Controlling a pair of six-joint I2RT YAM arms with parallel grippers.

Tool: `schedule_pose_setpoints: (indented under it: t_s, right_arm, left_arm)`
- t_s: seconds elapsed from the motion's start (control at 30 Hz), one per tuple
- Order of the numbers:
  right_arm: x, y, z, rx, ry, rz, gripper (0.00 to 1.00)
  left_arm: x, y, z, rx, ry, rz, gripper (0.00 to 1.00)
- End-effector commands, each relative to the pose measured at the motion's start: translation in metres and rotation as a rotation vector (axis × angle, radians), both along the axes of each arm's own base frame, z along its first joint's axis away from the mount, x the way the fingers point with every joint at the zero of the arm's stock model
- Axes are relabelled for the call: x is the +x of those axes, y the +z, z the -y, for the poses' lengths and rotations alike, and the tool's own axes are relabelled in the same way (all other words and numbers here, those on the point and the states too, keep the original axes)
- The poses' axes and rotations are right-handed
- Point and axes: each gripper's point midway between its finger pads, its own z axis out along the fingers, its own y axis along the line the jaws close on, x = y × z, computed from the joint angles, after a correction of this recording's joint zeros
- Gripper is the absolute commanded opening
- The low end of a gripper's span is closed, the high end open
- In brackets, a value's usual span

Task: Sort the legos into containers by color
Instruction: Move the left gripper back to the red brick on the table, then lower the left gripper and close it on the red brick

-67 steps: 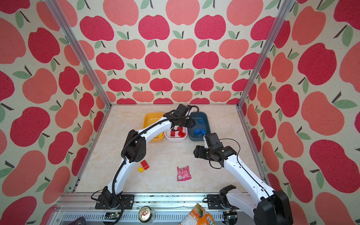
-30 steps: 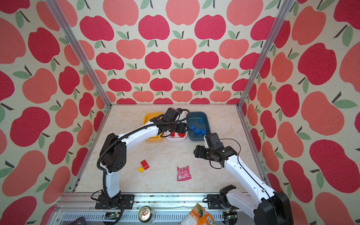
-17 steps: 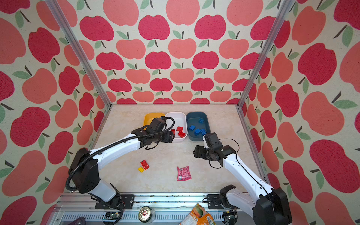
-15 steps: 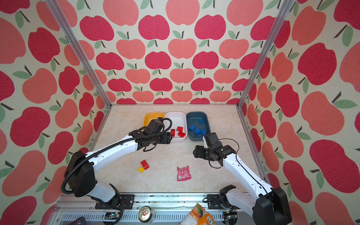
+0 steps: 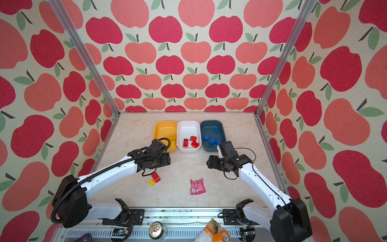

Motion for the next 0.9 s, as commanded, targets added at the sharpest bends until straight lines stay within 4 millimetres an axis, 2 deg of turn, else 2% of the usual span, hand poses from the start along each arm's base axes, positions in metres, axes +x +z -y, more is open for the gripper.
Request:
schedule_pose_setpoints:
  t_s: [0.0,0.13,0.3,0.57,0.87]
  right_arm:
    - [0.004,0.009,-0.004,0.009,0.022,0.019,0.81]
    - [0.003,0.008,-0.004,0.008,0.024,0.015,0.81]
    - [0.004,0.006,-0.005,0.006,0.029,0.012,0.81]
    - [0.004,0.005,-0.006,0.004,0.031,0.011,0.81]
    - [0.002,0.003,-0.004,-0.003,0.029,0.009,0.81]
  left_arm:
    - [-0.017,-0.008,-0.028,0.029,0.119,-0.065,0.78]
    - [-0.034,-0.018,-0.045,0.030,0.183,-0.125,0.78]
    - [-0.047,-0.029,-0.054,0.000,0.255,-0.169,0.77]
    - [-0.051,-0.049,-0.055,-0.041,0.359,-0.234,0.76]
    - [-0.045,-0.063,-0.054,-0.041,0.402,-0.272,0.71]
